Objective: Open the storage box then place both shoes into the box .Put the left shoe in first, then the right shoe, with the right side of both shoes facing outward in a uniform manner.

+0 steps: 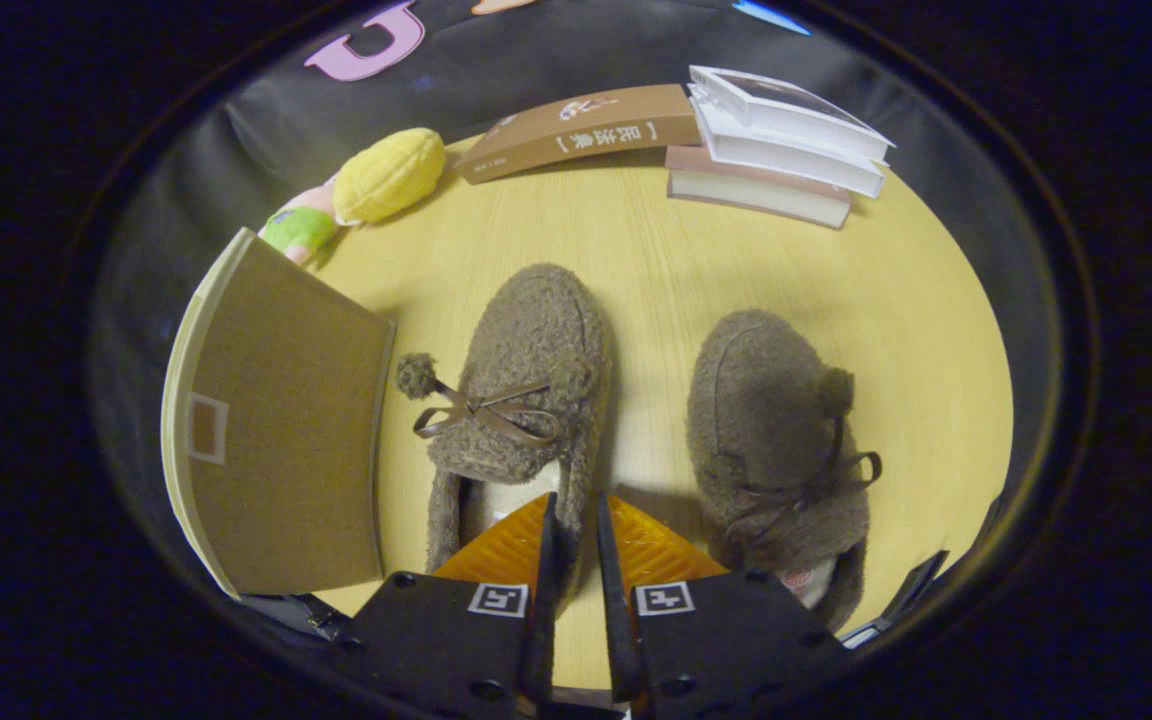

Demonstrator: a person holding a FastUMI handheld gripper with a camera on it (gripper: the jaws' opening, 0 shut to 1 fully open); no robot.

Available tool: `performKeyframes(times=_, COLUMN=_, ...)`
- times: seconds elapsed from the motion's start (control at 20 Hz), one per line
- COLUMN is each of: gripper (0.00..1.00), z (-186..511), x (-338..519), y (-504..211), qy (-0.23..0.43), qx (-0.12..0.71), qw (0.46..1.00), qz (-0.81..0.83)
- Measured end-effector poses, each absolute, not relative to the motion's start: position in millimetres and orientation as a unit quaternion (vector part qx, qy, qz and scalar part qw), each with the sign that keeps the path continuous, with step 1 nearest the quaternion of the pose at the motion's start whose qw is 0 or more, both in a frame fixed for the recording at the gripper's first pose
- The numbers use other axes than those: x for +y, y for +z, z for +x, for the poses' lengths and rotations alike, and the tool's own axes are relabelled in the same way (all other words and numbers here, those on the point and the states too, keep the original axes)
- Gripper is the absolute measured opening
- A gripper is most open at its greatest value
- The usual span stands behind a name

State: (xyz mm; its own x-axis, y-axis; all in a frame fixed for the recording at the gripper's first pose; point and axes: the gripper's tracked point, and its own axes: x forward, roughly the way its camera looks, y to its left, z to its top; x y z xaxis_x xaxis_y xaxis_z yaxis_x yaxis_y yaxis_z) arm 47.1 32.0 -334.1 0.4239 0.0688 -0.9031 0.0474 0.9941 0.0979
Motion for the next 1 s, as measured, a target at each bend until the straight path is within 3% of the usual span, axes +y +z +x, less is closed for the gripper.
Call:
performKeyframes(times=0.25, gripper=0.16, z=44, x=36, y=-343, qy=0.004, qx=0.557, qw=0.829, qz=0.055)
performKeyframes(times=0.4, gripper=0.05, z=42, x=35, y=-340, qy=0.001, qx=0.572, qw=0.817, qz=0.073)
performKeyframes(times=1.0, gripper=0.04, z=34, x=49, y=-321, qy=-0.021, qx=0.562, qw=0.815, qz=0.139)
